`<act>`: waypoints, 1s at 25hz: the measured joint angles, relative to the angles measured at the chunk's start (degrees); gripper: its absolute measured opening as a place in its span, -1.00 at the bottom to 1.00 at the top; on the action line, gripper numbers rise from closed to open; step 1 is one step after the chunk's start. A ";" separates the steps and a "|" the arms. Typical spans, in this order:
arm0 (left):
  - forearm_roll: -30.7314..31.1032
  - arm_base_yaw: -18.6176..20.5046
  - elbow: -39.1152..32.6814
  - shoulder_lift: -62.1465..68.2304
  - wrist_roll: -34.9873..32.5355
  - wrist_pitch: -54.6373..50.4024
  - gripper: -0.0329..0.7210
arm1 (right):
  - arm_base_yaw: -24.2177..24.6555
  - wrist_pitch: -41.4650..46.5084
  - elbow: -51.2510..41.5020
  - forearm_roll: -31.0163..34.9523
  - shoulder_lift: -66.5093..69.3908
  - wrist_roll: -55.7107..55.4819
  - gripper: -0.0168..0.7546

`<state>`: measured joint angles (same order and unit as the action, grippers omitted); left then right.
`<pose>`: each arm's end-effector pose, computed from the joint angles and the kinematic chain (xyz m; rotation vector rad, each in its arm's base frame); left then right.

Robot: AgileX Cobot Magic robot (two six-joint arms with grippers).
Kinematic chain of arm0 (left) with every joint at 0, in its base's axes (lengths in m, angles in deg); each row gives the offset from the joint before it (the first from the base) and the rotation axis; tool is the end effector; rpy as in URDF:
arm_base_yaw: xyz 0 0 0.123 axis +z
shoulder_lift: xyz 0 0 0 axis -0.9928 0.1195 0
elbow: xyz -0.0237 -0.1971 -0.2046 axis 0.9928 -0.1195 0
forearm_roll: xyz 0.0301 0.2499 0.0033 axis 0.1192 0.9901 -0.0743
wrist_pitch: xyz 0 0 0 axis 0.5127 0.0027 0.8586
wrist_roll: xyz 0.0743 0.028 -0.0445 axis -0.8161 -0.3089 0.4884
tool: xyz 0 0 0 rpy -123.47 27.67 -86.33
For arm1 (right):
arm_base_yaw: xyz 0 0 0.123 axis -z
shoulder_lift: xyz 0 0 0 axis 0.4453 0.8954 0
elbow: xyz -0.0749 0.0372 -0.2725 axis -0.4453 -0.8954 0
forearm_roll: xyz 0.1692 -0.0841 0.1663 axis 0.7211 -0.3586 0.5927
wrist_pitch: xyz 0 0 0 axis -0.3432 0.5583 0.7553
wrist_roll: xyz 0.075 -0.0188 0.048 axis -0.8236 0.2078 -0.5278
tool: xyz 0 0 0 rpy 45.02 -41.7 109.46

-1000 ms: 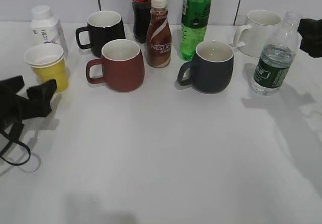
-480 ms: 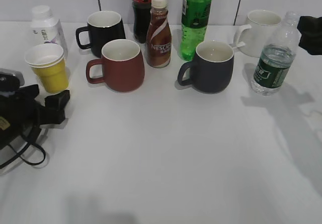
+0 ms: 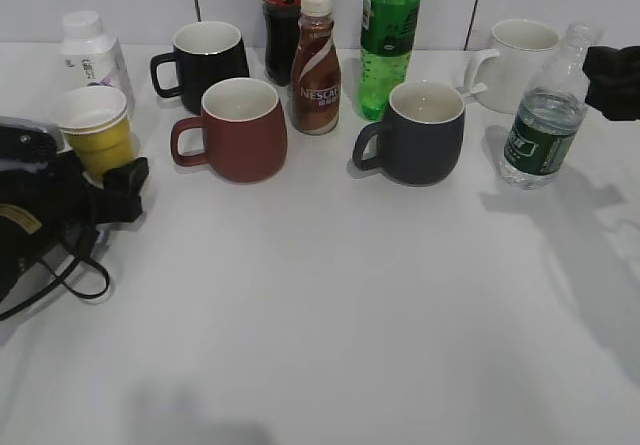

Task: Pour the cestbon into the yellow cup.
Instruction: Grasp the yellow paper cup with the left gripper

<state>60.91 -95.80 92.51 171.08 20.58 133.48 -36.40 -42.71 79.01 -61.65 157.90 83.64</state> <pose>0.2981 -0.0693 0.0888 0.2440 1.7888 -0.1572 0.2608 0.0390 0.2359 -0.0694 1.7650 0.0865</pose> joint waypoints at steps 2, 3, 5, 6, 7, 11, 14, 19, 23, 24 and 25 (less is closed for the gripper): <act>-0.26 0.00 0.55 0.02 0.00 0.01 0.74 | 0.00 0.00 -0.13 0.00 0.18 -0.07 0.29; -0.39 0.00 0.77 0.02 0.00 0.01 0.74 | 0.00 0.00 -0.13 0.00 0.18 -0.13 0.29; -0.40 0.00 1.29 0.02 0.00 -0.03 0.74 | 0.00 0.00 -0.13 0.00 0.18 -0.13 0.29; -0.40 0.00 1.61 0.02 0.00 -0.03 0.74 | 0.00 0.00 -0.13 0.00 0.18 -0.13 0.29; -0.40 0.00 2.05 0.06 0.00 -0.06 0.74 | 0.00 0.00 -0.13 0.00 0.18 -0.19 0.29; -0.40 0.00 4.08 0.22 0.00 -0.11 0.74 | 0.00 0.00 -0.13 0.00 0.18 -0.19 0.29; -0.40 0.00 5.69 1.70 0.00 -0.05 0.73 | 0.00 0.00 -0.13 0.00 0.18 -0.19 0.29; -0.40 0.00 5.97 3.13 0.00 -0.28 0.63 | 0.00 0.00 -0.13 -0.02 0.18 -0.24 0.28; -0.40 0.00 6.05 3.38 0.00 -0.28 0.48 | 0.00 0.00 -0.13 -0.02 0.18 -0.24 0.28; -0.40 0.00 6.05 3.38 0.00 -0.28 0.45 | 0.00 0.00 -0.13 -0.02 0.18 -0.24 0.28; -0.40 0.00 6.05 3.38 0.00 -0.28 0.42 | 0.00 0.00 -0.13 -0.07 0.18 -0.24 0.28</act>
<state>60.51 -95.80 98.56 174.46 20.58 133.19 -36.40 -42.71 78.87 -61.72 158.08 83.40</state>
